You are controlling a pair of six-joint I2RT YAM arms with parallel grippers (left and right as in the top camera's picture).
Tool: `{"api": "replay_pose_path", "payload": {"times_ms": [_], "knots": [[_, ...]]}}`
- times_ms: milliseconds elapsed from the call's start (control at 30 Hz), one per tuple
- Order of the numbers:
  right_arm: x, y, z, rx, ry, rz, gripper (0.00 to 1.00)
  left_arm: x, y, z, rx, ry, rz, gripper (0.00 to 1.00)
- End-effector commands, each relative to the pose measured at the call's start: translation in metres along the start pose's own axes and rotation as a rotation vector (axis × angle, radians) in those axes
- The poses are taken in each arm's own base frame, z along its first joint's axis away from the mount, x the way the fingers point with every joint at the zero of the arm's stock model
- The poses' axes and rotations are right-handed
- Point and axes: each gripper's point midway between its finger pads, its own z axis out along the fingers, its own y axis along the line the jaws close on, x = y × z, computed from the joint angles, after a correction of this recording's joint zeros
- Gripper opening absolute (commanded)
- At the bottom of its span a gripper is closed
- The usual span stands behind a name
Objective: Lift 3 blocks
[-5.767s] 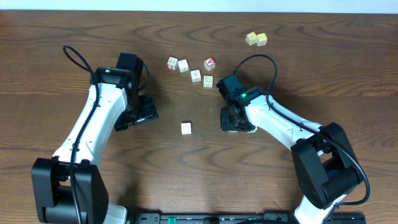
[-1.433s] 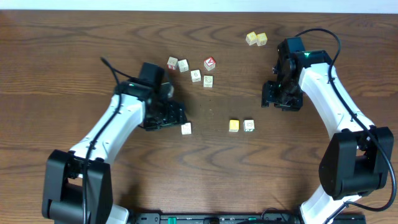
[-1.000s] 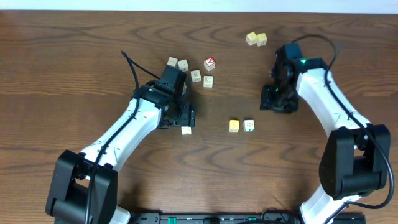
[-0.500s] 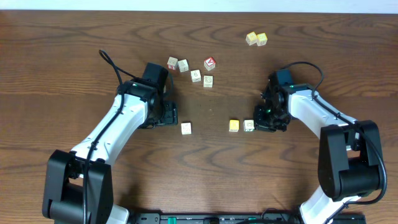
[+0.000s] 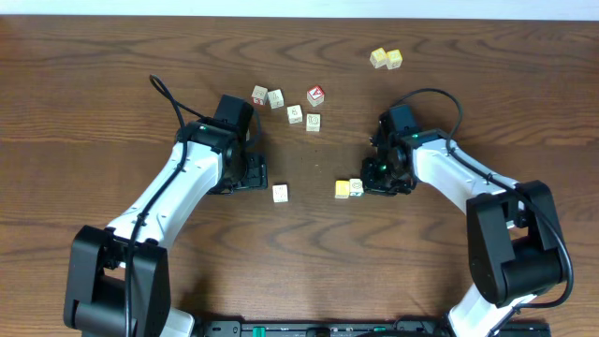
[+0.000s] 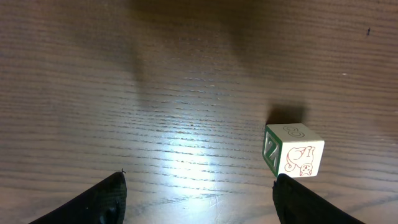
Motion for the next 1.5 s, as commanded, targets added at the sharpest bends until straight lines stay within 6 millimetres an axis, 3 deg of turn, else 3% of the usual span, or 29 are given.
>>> {"api": "replay_pose_path", "payload": {"times_ms": [0, 533, 667, 767, 833, 867, 900, 1067, 1267, 1467], "knots": [[0.004, 0.001, 0.003, 0.013, 0.000, -0.030, 0.13, -0.002, 0.003, 0.001, -0.013, -0.001, -0.005, 0.76], [0.014, 0.006, 0.002, 0.025, 0.036, -0.061, 0.09, -0.002, 0.003, 0.001, -0.012, 0.000, -0.005, 0.76], [0.016, 0.000, -0.007, 0.060, 0.069, -0.041, 0.11, 0.002, -0.002, 0.004, 0.013, 0.023, -0.006, 0.53], [0.020, -0.006, -0.013, 0.074, 0.098, -0.053, 0.13, 0.002, 0.006, 0.013, -0.027, 0.034, 0.014, 0.37], [0.025, -0.010, -0.015, 0.081, 0.122, -0.052, 0.12, -0.003, 0.014, 0.025, -0.057, 0.034, 0.002, 0.19], [0.026, -0.012, -0.015, 0.085, 0.129, -0.051, 0.12, -0.004, 0.011, 0.028, -0.038, 0.042, -0.002, 0.09], [0.028, -0.013, -0.015, 0.091, 0.134, -0.054, 0.11, -0.002, 0.003, 0.034, 0.012, 0.064, 0.001, 0.07], [0.027, -0.014, -0.015, 0.099, 0.131, -0.054, 0.12, 0.010, -0.041, 0.048, 0.246, 0.159, 0.055, 0.07], [0.026, -0.014, -0.015, 0.098, 0.127, -0.055, 0.12, 0.022, -0.048, 0.068, 0.237, 0.217, 0.047, 0.07], [0.025, -0.013, -0.015, 0.096, 0.121, -0.057, 0.12, 0.026, -0.057, 0.068, 0.271, 0.244, 0.008, 0.07]]}}
